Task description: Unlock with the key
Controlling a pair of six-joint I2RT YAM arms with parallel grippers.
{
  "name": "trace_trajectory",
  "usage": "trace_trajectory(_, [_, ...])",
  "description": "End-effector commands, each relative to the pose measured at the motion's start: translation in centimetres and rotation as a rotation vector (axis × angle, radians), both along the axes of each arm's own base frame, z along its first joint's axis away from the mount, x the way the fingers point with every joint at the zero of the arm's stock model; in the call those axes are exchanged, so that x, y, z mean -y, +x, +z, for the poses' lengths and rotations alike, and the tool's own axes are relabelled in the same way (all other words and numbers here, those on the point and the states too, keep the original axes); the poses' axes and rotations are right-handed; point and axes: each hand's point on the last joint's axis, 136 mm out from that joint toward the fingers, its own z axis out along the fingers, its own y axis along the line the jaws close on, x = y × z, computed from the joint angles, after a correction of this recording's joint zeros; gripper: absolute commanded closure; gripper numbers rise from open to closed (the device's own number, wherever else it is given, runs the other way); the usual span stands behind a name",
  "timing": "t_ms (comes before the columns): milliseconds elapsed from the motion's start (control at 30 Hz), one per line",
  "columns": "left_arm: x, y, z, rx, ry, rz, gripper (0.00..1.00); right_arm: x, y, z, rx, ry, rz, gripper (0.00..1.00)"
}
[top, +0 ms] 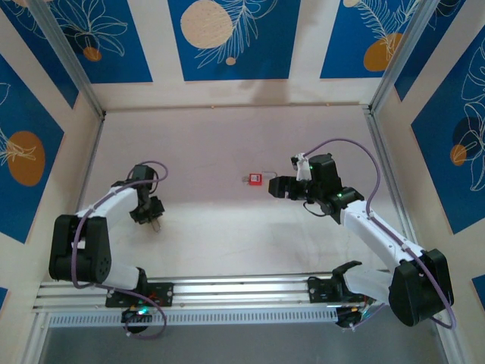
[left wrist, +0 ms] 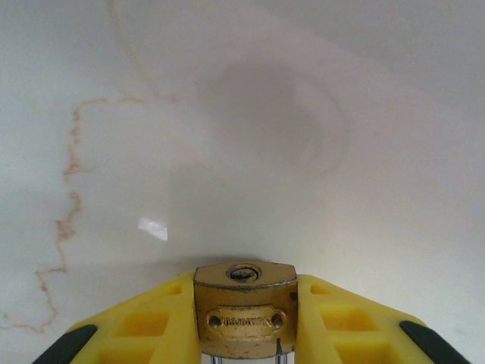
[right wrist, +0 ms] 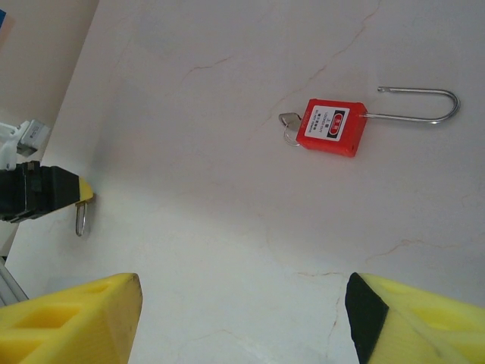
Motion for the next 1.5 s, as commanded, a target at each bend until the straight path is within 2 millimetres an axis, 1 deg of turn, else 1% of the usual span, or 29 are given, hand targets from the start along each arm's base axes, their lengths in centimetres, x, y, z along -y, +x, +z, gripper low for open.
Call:
trace_trajectory(0, [1.2,1.1,1.6,0.038,0.027,-0.07,0.71,0.1,-0.2,-0.2,-0.008,0.013,-0.008,0.27])
trace_trajectory(67, [2.3,1.6,1.7,0.048,0.028,-0.11,0.71,0.2,-0.2,-0.3,-0.01,0.011,-0.01,0.27])
trace_trajectory(167, [5.0,2.7,2.3,0.065,0.068,-0.209,0.7,0.5,-0.1,-0.7,-0.018,-0.001,-0.024,0.27])
trace_trajectory(267, [8.8,3.7,2.4,0.067,0.098,-0.338,0.7,1.2,0.0,-1.3,-0.038,-0.015,-0.056,0.27])
trace_trajectory(400, [14.4,4.8,2.8,0.089,0.13,-0.52,0.69,2.9,0.1,-2.9,-0.084,-0.031,-0.121,0.28])
trace_trajectory(467, [17.3,4.8,2.8,0.095,0.133,-0.608,0.69,3.8,0.0,-3.4,-0.102,-0.029,-0.152,0.28])
trace_trajectory(533, [20.2,4.6,2.6,0.097,0.135,-0.696,0.68,4.8,-0.1,-3.7,-0.111,-0.027,-0.186,0.28])
trace_trajectory(600, [23.0,3.7,1.7,0.084,0.147,-0.792,0.67,5.7,-0.2,-3.7,-0.117,-0.021,-0.216,0.28])
trace_trajectory(667, [25.3,3.0,1.1,0.075,0.168,-0.872,0.68,6.7,-0.3,-3.5,-0.113,-0.023,-0.251,0.28])
trace_trajectory(767, [28.2,1.8,0.8,0.079,0.204,-0.985,0.67,8.1,-0.3,-3.4,-0.114,-0.027,-0.302,0.28])
trace_trajectory(867, [30.7,0.2,0.4,0.084,0.192,-1.089,0.67,9.3,-0.2,-3.5,-0.127,-0.021,-0.347,0.28])
trace_trajectory(933, [32.0,-0.9,0.3,0.083,0.176,-1.169,0.67,9.9,-0.1,-3.7,-0.14,-0.018,-0.369,0.28])
trace_trajectory(1033, [33.1,-2.6,-0.6,0.045,0.148,-1.269,0.65,10.6,0.0,-3.6,-0.149,-0.002,-0.394,0.28])
trace_trajectory(1167, [32.6,-3.1,-1.7,-0.013,0.165,-1.298,0.65,10.8,-0.1,-2.9,-0.14,-0.013,-0.394,0.29])
trace_trajectory(1267, [32.2,-3.3,-2.0,-0.025,0.177,-1.316,0.61,10.7,-0.2,-2.7,-0.142,-0.009,-0.389,0.29])
trace_trajectory(1367, [32.1,-3.6,-1.9,-0.031,0.173,-1.335,0.52,10.6,-0.3,-2.6,-0.15,-0.016,-0.382,0.29])
trace_trajectory(1467, [31.4,-4.2,-1.4,-0.068,0.181,-1.357,0.38,10.7,-0.4,-2.5,-0.156,-0.02,-0.384,0.28])
